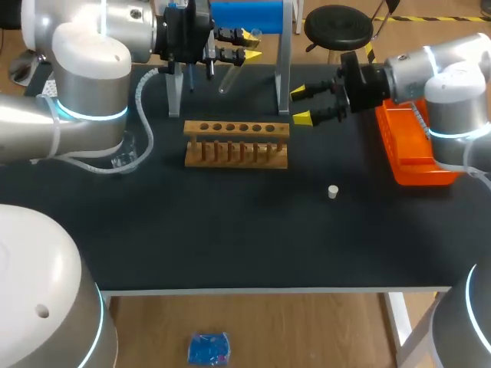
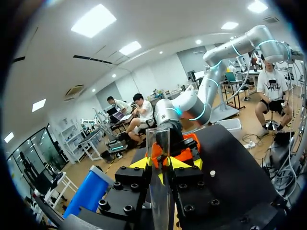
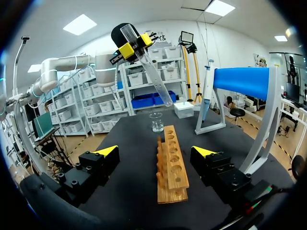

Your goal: Invert the test tube, pick up the pipette, mount the tip to pipette, aspirate from beaker and dispense into the tube, eject the tip, return the pipette, and cap with the stopper.

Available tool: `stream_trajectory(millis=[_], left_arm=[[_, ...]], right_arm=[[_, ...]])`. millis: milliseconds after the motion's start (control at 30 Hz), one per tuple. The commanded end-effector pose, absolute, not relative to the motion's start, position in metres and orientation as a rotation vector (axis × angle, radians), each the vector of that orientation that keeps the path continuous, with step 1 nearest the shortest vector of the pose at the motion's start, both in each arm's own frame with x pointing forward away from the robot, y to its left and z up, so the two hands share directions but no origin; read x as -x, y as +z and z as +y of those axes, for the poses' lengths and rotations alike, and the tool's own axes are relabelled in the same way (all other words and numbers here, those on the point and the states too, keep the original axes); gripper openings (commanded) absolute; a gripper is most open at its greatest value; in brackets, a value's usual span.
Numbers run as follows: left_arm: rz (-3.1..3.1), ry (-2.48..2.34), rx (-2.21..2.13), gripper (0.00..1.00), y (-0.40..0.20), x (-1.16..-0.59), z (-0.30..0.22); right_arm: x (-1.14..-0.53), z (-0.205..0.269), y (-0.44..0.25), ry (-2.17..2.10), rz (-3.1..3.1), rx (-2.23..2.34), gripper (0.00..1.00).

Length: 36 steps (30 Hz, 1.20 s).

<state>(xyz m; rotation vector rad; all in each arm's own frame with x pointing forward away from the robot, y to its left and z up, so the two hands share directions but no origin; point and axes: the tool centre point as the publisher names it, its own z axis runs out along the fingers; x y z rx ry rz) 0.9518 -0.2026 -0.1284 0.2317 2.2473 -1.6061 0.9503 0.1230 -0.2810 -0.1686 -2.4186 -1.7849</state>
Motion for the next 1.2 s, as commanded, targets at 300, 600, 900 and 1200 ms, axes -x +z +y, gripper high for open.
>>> stream_trajectory(millis=[300,600,900,1200], left_arm=[[2.109,-1.779,0.004,0.00,-0.133,-0.941,-0.210],[2.081,-1.836,0.119,0.00,-0.150,-0.945,-0.218],[2.099,-1.928,0.243,0.00,-0.156,-0.965,-0.218],[2.126,-2.048,0.231,0.00,-0.170,-0.975,-0.213]], right_arm=[[-0.950,0.123,-0.281,-1.785,-2.421,0.169,1.00],[-0.950,0.123,-0.281,-1.785,-2.421,0.169,1.00],[-0.950,0.123,-0.281,-1.785,-2.421,0.169,1.00],[-0.950,0.123,-0.281,-1.785,-2.421,0.169,1.00]])
